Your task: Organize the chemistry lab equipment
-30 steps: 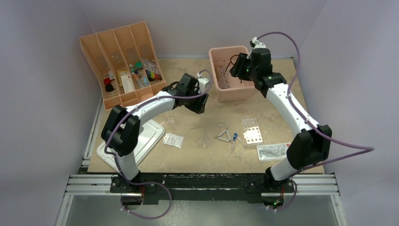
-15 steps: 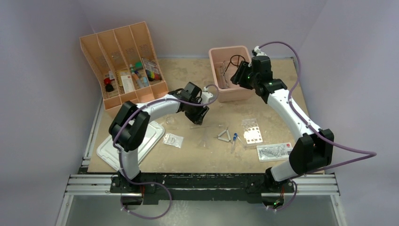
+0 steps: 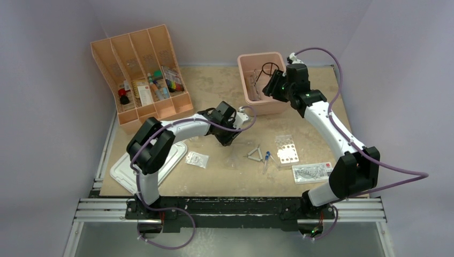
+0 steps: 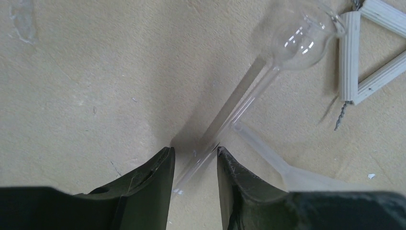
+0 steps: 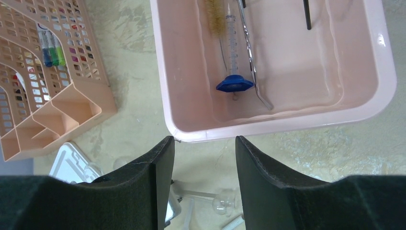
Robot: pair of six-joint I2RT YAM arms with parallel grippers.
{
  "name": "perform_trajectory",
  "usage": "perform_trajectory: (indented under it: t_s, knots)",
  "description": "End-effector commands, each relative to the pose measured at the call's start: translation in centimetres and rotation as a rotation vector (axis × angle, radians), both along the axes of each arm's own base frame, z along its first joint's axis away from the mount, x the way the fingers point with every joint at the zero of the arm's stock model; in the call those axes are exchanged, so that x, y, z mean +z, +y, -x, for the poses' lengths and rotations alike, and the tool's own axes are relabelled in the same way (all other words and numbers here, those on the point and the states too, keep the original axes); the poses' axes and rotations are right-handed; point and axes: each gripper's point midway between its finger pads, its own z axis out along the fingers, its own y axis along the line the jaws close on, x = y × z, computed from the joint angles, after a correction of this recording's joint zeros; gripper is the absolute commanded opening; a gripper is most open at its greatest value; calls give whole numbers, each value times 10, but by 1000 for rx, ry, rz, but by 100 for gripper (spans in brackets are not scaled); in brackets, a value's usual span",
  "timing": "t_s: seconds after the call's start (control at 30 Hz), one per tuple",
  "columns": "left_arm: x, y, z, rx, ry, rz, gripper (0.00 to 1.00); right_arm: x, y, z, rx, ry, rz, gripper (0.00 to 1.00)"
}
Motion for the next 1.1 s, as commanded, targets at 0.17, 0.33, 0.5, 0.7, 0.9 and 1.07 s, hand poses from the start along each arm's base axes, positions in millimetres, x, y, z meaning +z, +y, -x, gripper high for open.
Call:
perform_trajectory:
  t_s: [0.17,0.33,0.5,0.7,0.9,1.07]
  knots:
    - [-3,6,-5,-52,-83,-58,33,13,-4,-7,-30,-39,-4,52]
    - [-8,10,-4,-59,-86,-77,29,13,-4,-8,-29,-38,-5,52]
    - [-13,11,-1,-68,-73,-89,23,14,-3,-8,-28,-40,-7,52]
    - [-16,16,0,-37,-67,-99,17,14,-4,-7,-33,-40,-8,52]
    - [-18,18,6,-9,-51,-89,13,15,-5,-6,-37,-41,-12,52]
    - [-17,12,3,46,-43,-54,20,15,-4,-6,-34,-40,-16,52]
